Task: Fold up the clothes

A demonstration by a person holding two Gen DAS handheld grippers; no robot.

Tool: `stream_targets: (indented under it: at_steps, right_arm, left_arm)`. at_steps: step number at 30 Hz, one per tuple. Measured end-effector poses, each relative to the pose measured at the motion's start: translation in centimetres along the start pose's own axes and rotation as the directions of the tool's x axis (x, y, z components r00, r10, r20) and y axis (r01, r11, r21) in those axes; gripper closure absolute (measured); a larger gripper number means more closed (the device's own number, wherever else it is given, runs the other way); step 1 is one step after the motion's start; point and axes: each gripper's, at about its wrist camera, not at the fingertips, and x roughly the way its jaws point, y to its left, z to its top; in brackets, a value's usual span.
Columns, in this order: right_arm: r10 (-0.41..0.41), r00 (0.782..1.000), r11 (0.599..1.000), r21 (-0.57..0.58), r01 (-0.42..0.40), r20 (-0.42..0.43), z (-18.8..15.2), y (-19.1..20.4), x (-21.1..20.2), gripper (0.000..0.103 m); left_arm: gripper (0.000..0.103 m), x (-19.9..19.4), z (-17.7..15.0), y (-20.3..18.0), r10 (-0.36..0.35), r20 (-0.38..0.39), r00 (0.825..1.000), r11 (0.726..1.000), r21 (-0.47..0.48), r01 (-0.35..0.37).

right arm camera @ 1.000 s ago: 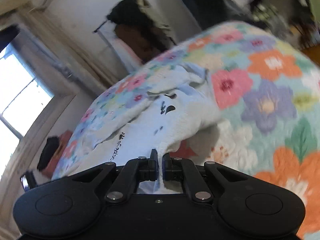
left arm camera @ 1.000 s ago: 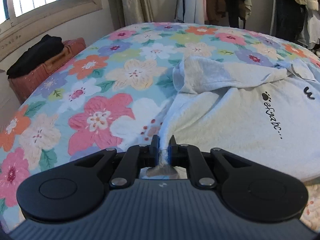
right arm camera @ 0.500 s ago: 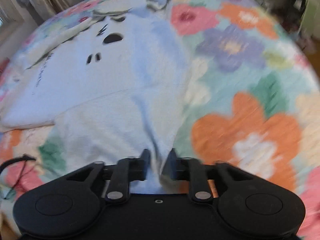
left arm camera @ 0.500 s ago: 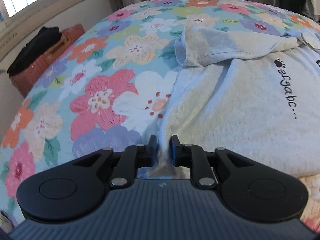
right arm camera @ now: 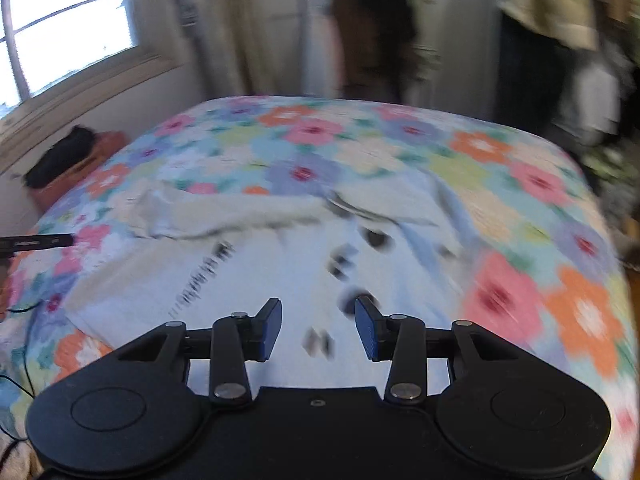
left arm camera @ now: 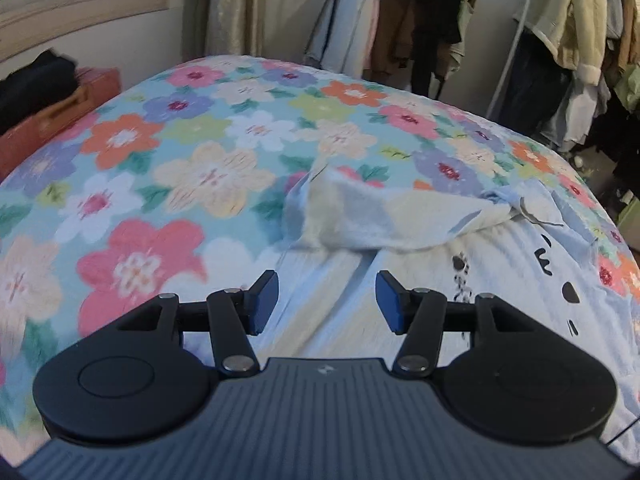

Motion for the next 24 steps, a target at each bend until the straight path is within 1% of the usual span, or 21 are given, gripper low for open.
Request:
stream_targets:
  at_steps: [1, 2, 5, 8, 9, 10, 11, 13, 16, 17, 18, 19, 20, 21, 22, 23, 24]
  right_arm:
    - [0.021, 1.0, 1.0, -0.015, -0.021, -0.008, 1.0, 0.4, 1.6, 0.052]
    - [0.037, 0.999, 0.999, -0.03, -0.038, -0.015, 1.8, 0.7, 3.2, 0.052]
    - [0.04, 0.998, 0.997, -0.067, -0.044, -0.056, 2.2, 1.7, 8.6, 0.052]
    - [0.04, 0.994, 0.988, -0.141, -0.054, -0.105, 2.9, 2.2, 13.0, 0.052]
    - [0.025, 0.993, 0.982, -0.186, -0.046, -0.112, 3.4, 2.4, 14.0, 0.052]
    - [0.011, 0.993, 0.972, -0.234, -0.038, -0.117, 4.0, 2.6, 14.9, 0.052]
    - [0.0, 0.993, 0.955, -0.294, -0.035, -0.117, 4.5, 2.9, 15.7, 0.052]
    - [-0.019, 0.993, 0.912, -0.409, -0.029, -0.114, 5.6, 3.4, 17.1, 0.052]
    - [-0.01, 0.996, 0.842, -0.538, -0.041, -0.092, 6.3, 4.0, 18.9, 0.052]
    - [-0.006, 0.996, 0.814, -0.579, -0.044, -0.085, 6.5, 4.1, 19.6, 0.052]
    - [-0.002, 0.997, 0.785, -0.618, -0.047, -0.078, 6.8, 4.3, 20.2, 0.052]
    - [0.003, 0.997, 0.754, -0.656, -0.049, -0.071, 7.0, 4.5, 20.8, 0.052]
    - [0.01, 0.998, 0.726, -0.686, -0.052, -0.066, 7.2, 4.6, 21.5, 0.052]
    - [0.022, 0.998, 0.716, -0.695, -0.06, -0.063, 7.4, 4.7, 22.3, 0.052]
    - [0.022, 0.998, 0.694, -0.717, -0.056, -0.056, 7.4, 5.0, 23.4, 0.053]
    - [0.016, 0.999, 0.673, -0.738, -0.046, -0.048, 7.3, 5.3, 24.3, 0.052]
    - [0.019, 0.999, 0.669, -0.742, -0.041, -0.038, 7.4, 5.4, 24.9, 0.052]
  left_arm:
    - [0.031, 0.9, 0.5, -0.5, 0.007, -0.014, 1.0, 1.0, 0.017, -0.006]
    - [0.03, 2.0, 1.0, -0.9, 0.021, -0.033, 0.999, 0.999, 0.031, -0.02]
    - [0.03, 5.6, 2.4, -1.4, 0.058, -0.092, 0.994, 0.996, 0.07, -0.052]
    - [0.03, 9.3, 3.7, -1.3, 0.093, -0.14, 0.986, 0.992, 0.095, -0.081]
    - [0.028, 10.4, 4.1, -1.1, 0.104, -0.152, 0.983, 0.991, 0.097, -0.09]
    - [0.026, 11.5, 4.4, -0.9, 0.106, -0.164, 0.981, 0.991, 0.094, -0.091]
    - [0.025, 12.6, 4.6, -0.4, 0.089, -0.177, 0.98, 0.994, 0.081, -0.075]
    - [0.023, 14.7, 4.8, 0.5, 0.054, -0.203, 0.978, 0.998, 0.055, -0.043]
    - [0.023, 17.9, 5.1, 2.0, 0.0, -0.239, 0.971, 1.0, 0.013, 0.003]
    - [0.026, 18.7, 5.2, 2.4, -0.026, -0.244, 0.969, 1.0, -0.005, 0.025]
    - [0.039, 19.1, 5.1, 2.8, -0.067, -0.233, 0.97, 0.998, -0.029, 0.062]
    - [0.066, 19.4, 5.2, 3.0, -0.104, -0.217, 0.971, 0.994, -0.039, 0.098]
    - [0.085, 19.6, 5.3, 3.0, -0.138, -0.207, 0.969, 0.99, -0.039, 0.133]
    - [0.095, 19.8, 5.4, 3.0, -0.171, -0.196, 0.966, 0.985, -0.042, 0.166]
    - [0.095, 19.8, 5.6, 3.0, -0.196, -0.18, 0.964, 0.981, -0.046, 0.191]
    - [0.095, 19.7, 5.8, 2.8, -0.201, -0.162, 0.966, 0.98, -0.033, 0.198]
    - [0.095, 19.5, 6.1, 2.4, -0.194, -0.143, 0.971, 0.981, -0.006, 0.195]
